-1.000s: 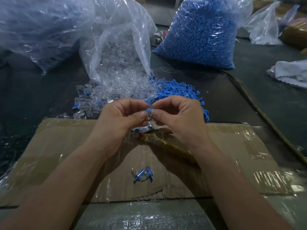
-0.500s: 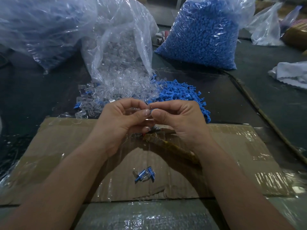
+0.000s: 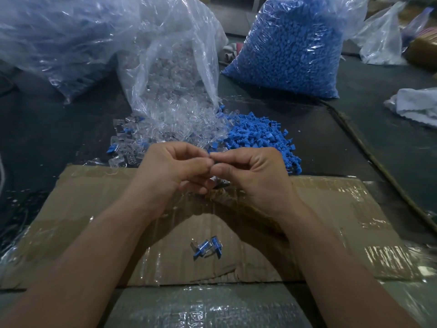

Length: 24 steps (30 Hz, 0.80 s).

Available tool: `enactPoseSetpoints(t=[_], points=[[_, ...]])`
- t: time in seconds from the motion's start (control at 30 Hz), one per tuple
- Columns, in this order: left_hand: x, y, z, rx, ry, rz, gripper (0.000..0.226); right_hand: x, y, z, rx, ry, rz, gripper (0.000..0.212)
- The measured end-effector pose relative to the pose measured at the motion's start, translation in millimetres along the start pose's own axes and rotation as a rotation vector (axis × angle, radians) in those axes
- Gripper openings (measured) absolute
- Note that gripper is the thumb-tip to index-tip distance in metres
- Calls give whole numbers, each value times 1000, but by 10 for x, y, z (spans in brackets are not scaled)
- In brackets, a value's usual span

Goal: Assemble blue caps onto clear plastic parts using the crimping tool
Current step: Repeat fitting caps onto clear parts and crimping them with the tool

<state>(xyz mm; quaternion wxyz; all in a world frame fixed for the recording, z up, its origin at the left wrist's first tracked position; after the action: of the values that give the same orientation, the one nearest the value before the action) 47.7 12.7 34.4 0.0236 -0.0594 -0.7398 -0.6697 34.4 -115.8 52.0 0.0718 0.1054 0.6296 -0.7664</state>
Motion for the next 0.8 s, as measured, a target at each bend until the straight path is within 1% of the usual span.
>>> enactPoseSetpoints(t=[0.03, 0.1, 0.2, 0.27, 0.33, 0.4, 0.5, 0.7, 0.8], points=[[3, -3, -7, -7, -4, 2, 18, 2, -5, -4, 11, -5, 8, 27], [1, -2, -2, -29, 18, -8, 20, 7, -21, -14, 24, -17, 28, 23], [-11, 0, 23, -2, 48, -9, 10, 21, -48, -35, 13, -49, 59, 27], [-21, -15, 37, 41, 54, 11, 9, 22, -46, -27, -9, -55, 69, 30], [-16, -17, 22, 45, 35, 23, 10, 18, -49, -12, 10, -34, 102, 34], [-13, -18, 12, 37, 23, 30, 6, 18, -47, -1, 37, -7, 135, 34], [-13, -20, 5, 45, 24, 41, 6, 22, -63, -2, 90, 27, 214, 35], [4, -14, -8, 140, -18, 87, 20, 3, -67, 55, 131, 87, 288, 35], [8, -8, -15, 130, -22, 85, 20, 4, -78, 61, 145, 98, 303, 35]])
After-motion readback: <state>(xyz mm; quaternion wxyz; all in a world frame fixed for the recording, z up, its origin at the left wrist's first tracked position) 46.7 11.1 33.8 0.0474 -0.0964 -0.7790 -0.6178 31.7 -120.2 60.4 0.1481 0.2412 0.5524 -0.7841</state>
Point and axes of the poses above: each hand's wrist, its own x-axis away from the middle knuckle, its own z-axis out of the back of the hand, y = z × x, the point moved 6 cm from there along -x, towards the middle knuckle, and after that the axes turned 11 degrees about y, right-handed, at the moved point
